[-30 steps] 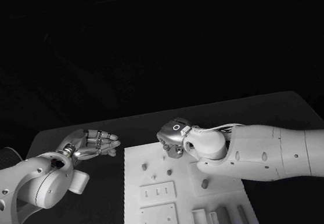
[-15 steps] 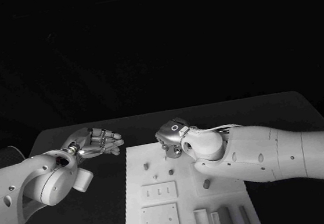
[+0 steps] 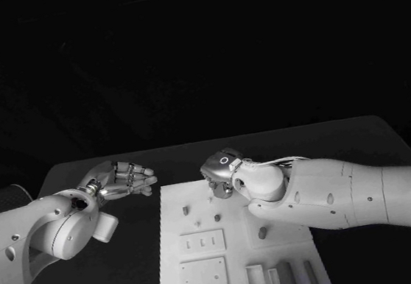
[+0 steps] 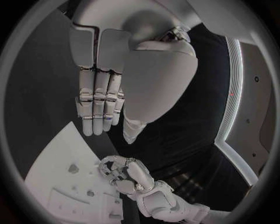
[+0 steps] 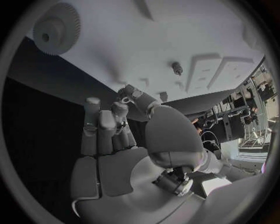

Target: Assemble the parts on the task board

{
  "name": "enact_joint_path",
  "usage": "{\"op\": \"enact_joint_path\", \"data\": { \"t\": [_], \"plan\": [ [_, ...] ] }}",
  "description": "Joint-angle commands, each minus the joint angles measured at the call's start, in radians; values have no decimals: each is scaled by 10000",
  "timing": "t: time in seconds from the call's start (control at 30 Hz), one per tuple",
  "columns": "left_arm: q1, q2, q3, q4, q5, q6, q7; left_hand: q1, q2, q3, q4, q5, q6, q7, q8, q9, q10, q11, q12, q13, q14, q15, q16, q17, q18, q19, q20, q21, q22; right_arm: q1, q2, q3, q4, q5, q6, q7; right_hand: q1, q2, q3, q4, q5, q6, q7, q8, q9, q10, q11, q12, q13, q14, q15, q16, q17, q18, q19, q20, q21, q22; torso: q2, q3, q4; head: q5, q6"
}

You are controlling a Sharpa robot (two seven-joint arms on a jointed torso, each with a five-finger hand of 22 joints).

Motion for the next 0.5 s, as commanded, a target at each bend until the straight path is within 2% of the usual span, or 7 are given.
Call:
{"op": "enact_joint_path", "data": {
  "t": [0.03, 0.3, 0.5],
  "plan": [
    [23, -7, 6, 19, -63, 64, 109, 53, -40, 80, -6, 0, -7, -35, -24, 16, 46, 30, -59, 15, 73, -5, -45, 11, 167, 22, -79, -47, 16, -6, 23, 2, -26, -164, 248, 105, 47, -36, 37, 0, 5, 1227, -200, 21, 20, -165, -128, 63, -18, -120, -173, 52, 6, 279, -1, -101, 68, 192, 2, 7, 4, 39, -30],
    [23, -43, 6, 21, -69, 20, 105, 50, -42, 80, -6, 0, -7, -34, -25, 17, 46, 31, -62, 16, 75, -5, -50, 16, 166, 23, -79, -48, 17, -9, 55, 0, -76, -121, 293, 130, 42, -38, 40, 2, 6, 1224, -199, 17, 23, -164, -127, 62, -30, -118, -173, 52, 6, 279, 0, -103, 69, 191, 11, 14, -18, 85, -28],
    [23, -54, 6, 50, -79, 17, 112, 53, -43, 82, -8, 0, -7, -35, -25, 18, 45, 30, -65, 16, 76, -5, -53, 19, 166, 24, -81, -49, 18, -9, 44, 0, -58, -60, 298, 153, 36, -36, 42, 5, 6, 1222, -198, 14, 26, -163, -127, 60, -40, -117, -172, 51, 5, 279, 0, -103, 69, 191, 8, -7, -8, 103, -49]
  ]
}}
